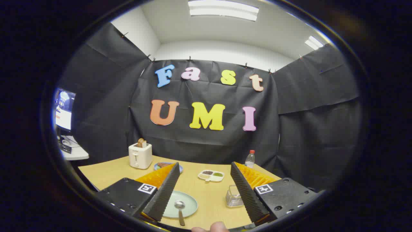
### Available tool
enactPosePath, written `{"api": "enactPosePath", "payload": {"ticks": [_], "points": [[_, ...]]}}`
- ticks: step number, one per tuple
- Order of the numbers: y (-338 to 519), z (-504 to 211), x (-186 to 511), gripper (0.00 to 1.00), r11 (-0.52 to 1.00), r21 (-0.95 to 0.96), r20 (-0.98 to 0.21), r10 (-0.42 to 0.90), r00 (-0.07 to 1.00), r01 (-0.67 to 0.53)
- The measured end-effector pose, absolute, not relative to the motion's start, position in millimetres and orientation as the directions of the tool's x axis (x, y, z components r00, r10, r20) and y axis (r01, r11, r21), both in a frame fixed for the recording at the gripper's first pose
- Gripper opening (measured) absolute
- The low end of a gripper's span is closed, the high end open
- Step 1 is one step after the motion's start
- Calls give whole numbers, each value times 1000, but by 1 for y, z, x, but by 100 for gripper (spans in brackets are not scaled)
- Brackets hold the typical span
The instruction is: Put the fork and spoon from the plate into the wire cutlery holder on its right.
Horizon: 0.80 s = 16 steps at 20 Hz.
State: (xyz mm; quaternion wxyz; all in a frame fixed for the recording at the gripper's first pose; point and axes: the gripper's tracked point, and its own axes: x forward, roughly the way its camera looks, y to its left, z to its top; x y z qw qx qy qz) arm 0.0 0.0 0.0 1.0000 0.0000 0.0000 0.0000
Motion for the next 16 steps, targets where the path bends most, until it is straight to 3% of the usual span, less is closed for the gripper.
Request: {"api": "enactPosePath", "payload": {"ticks": [16], "points": [[7,6,0,95,999,51,-17,5,1000,-4]]}}
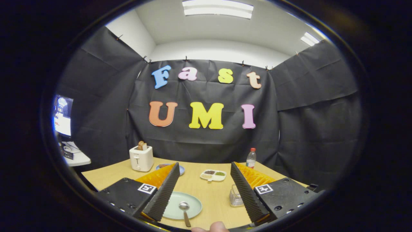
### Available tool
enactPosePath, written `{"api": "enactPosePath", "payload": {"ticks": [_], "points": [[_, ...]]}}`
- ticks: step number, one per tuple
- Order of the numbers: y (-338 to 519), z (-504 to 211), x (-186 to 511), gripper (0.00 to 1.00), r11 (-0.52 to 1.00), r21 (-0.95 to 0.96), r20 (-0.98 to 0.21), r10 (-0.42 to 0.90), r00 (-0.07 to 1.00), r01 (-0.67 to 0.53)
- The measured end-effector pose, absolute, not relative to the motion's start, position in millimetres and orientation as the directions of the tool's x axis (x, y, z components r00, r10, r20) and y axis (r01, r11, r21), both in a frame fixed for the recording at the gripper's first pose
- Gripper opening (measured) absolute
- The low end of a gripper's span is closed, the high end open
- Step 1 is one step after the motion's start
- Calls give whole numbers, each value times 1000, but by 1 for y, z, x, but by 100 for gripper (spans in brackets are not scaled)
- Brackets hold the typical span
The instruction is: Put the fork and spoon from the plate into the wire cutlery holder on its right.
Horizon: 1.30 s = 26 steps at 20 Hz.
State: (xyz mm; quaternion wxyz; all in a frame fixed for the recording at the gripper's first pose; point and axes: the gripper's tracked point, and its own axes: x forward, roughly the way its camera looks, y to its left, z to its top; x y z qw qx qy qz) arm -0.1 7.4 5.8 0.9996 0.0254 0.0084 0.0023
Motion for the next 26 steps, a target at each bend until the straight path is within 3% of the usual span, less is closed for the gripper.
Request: {"api": "enactPosePath", "payload": {"ticks": [14,26], "points": [[22,2,2,95,997,59,-35,46,998,-43],[53,-52,18,95,990,44,-248,142,958,-136]]}}
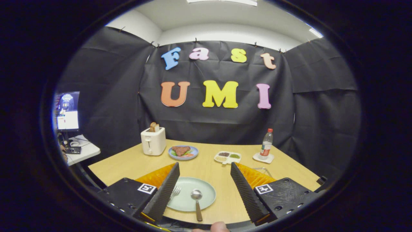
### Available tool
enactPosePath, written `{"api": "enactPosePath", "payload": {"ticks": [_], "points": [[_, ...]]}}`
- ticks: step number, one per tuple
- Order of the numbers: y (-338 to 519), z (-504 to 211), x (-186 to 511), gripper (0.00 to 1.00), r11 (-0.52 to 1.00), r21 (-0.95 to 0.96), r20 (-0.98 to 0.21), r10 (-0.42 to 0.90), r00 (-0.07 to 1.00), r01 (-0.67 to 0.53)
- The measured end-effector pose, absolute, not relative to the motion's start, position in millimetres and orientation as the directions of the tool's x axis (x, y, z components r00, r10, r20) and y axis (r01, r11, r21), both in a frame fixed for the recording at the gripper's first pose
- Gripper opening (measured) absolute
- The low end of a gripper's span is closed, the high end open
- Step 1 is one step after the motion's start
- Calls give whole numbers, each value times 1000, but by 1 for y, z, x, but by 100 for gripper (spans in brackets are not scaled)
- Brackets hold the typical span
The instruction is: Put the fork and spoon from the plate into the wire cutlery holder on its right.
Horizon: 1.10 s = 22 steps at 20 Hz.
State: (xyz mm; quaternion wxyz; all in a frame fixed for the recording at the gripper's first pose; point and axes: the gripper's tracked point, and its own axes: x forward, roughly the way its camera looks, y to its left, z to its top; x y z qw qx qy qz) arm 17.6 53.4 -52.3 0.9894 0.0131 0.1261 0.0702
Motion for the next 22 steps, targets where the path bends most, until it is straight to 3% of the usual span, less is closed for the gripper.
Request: {"api": "enactPosePath", "payload": {"ticks": [6,16,20,22], "points": [[75,-104,19,96,968,18,-472,228,851,-250],[83,-161,30,96,942,11,-793,213,570,-337],[87,-185,29,95,938,32,-859,203,470,-345],[87,-193,30,89,945,41,-875,191,445,-325]]}}
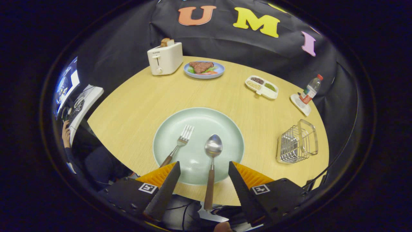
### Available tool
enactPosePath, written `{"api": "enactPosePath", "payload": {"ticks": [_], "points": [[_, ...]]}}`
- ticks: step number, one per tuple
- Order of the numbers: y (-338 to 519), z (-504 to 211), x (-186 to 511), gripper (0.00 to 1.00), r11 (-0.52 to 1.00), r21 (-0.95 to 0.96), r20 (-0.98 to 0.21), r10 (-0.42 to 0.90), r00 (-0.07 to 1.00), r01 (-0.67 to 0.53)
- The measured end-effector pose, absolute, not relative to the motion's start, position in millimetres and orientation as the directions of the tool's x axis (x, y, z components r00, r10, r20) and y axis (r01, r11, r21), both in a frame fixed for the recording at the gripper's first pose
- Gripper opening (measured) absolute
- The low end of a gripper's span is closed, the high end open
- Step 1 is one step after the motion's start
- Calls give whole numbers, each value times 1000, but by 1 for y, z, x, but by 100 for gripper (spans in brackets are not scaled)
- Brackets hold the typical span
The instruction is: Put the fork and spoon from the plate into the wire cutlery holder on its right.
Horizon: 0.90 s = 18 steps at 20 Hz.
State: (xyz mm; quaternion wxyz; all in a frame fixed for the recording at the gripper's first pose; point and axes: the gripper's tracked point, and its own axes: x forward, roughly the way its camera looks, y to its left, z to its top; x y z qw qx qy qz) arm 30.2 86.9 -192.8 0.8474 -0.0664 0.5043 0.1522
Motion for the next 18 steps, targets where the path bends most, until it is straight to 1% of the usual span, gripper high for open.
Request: {"api": "enactPosePath", "payload": {"ticks": [5,9,11,12,13,15,16,17,18], "points": [[83,-214,33,70,958,74,-907,180,381,-277],[81,-232,32,69,969,104,-928,175,330,-222],[82,-237,33,41,975,119,-935,174,309,-189],[80,-238,35,39,978,115,-937,166,309,-176],[79,-239,34,29,979,113,-940,160,302,-168],[82,-242,33,19,979,121,-945,165,282,-166],[81,-249,35,19,979,114,-949,158,274,-171],[80,-238,33,13,981,127,-948,164,273,-148],[81,-243,34,6,982,135,-950,167,262,-136]]}}
